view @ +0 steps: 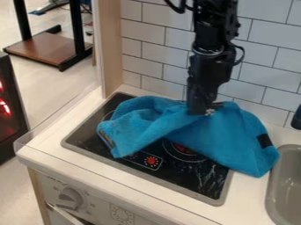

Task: Fold the cloth from bottom to top

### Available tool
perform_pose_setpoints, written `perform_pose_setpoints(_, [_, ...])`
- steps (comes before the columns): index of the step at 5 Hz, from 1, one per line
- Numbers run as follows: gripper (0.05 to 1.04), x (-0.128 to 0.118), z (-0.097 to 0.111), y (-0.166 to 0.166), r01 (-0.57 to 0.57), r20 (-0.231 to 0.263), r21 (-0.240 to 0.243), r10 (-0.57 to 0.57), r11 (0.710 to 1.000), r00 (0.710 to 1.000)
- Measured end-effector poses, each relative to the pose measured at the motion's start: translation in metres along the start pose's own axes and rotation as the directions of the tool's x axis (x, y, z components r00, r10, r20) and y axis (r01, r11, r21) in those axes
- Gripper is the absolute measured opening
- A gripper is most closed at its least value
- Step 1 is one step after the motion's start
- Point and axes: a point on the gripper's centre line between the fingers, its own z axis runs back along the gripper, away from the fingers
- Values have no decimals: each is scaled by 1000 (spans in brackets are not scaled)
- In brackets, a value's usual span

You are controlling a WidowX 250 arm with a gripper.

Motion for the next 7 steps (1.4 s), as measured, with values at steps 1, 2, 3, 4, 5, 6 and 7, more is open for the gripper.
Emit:
perform_pose_setpoints(1, [68, 11, -15, 17, -40, -23, 11, 40, 999, 999])
perform_pose_setpoints(2, [68, 10, -33, 35, -85, -62, 37, 88, 996, 994])
perform_pose_setpoints(3, [68, 10, -44, 44, -106, -92, 65, 111, 992, 990])
perform_pose_setpoints(4, [68, 10, -59, 47, -110, -109, 71, 117, 991, 987])
perform_pose_setpoints(5, [68, 10, -67, 46, -112, -117, 68, 119, 991, 986])
perform_pose_setpoints(6, [94, 9, -74, 47, -113, -127, 70, 121, 991, 984])
perform_pose_setpoints(7, [272, 9, -74, 47, -126, -132, 69, 134, 990, 982])
